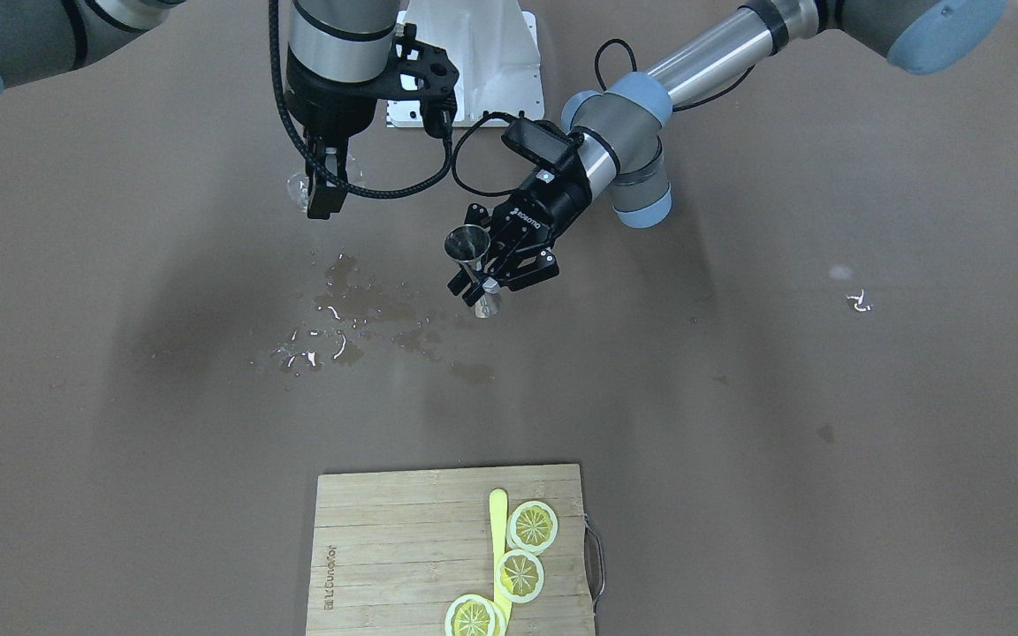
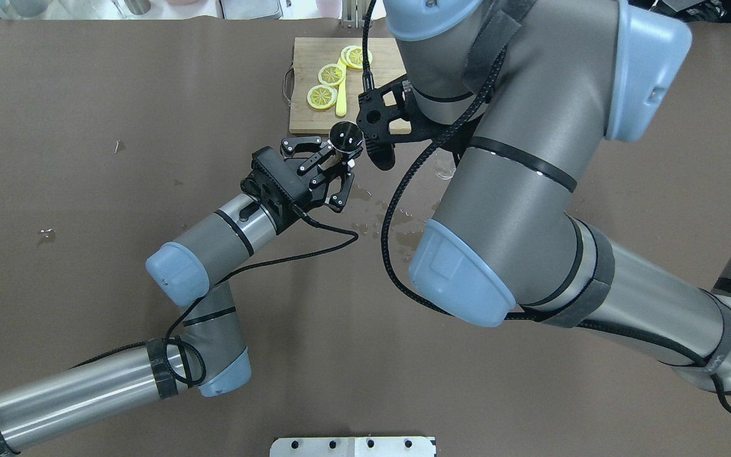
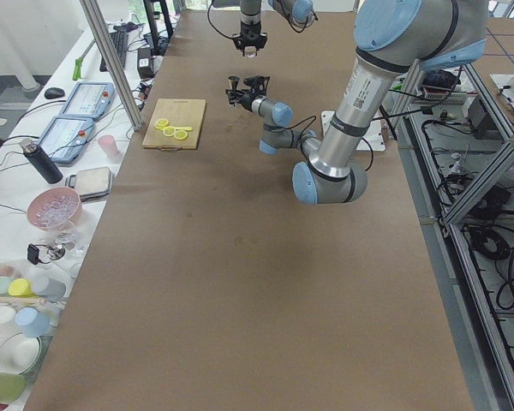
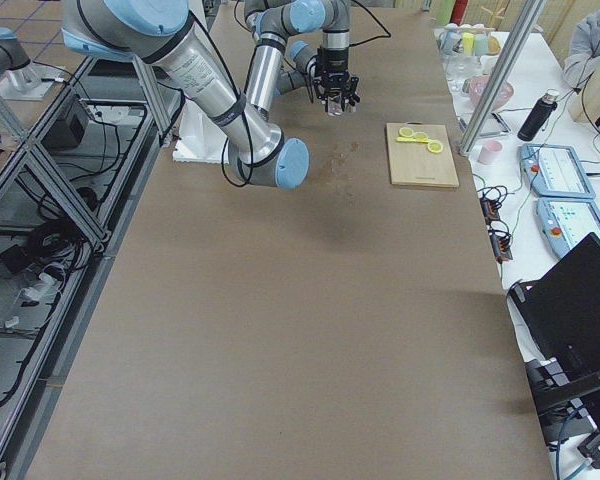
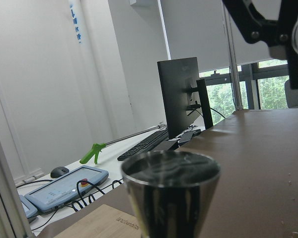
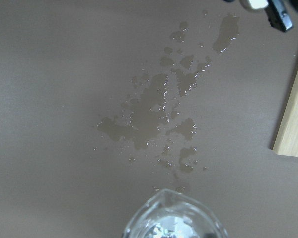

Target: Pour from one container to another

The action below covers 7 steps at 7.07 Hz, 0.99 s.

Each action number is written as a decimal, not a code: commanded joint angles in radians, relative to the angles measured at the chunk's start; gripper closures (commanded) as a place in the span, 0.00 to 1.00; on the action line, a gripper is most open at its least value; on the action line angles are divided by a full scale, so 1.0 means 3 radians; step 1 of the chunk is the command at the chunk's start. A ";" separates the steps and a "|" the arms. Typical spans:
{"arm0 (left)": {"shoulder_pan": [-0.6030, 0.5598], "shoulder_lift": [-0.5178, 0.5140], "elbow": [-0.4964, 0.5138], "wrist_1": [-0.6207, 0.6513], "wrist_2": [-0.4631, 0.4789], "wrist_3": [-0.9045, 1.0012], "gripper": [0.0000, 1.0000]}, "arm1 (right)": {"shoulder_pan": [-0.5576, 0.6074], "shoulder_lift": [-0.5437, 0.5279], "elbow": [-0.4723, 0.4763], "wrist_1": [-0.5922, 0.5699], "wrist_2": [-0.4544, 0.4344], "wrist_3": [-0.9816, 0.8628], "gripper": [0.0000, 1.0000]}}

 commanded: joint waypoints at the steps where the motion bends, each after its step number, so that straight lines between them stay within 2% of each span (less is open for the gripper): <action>1: -0.0094 0.0083 -0.0053 -0.0120 -0.0006 0.0002 1.00 | 0.0122 -0.0156 0.0154 0.0162 0.0172 0.0000 1.00; 3: -0.0187 0.0246 -0.0160 -0.0147 -0.0016 -0.0018 1.00 | 0.0352 -0.0370 0.0165 0.0570 0.0530 0.0000 1.00; 7: -0.0197 0.0435 -0.0186 -0.0315 -0.0016 -0.0084 1.00 | 0.0537 -0.0845 0.0313 0.1194 0.1005 0.0030 1.00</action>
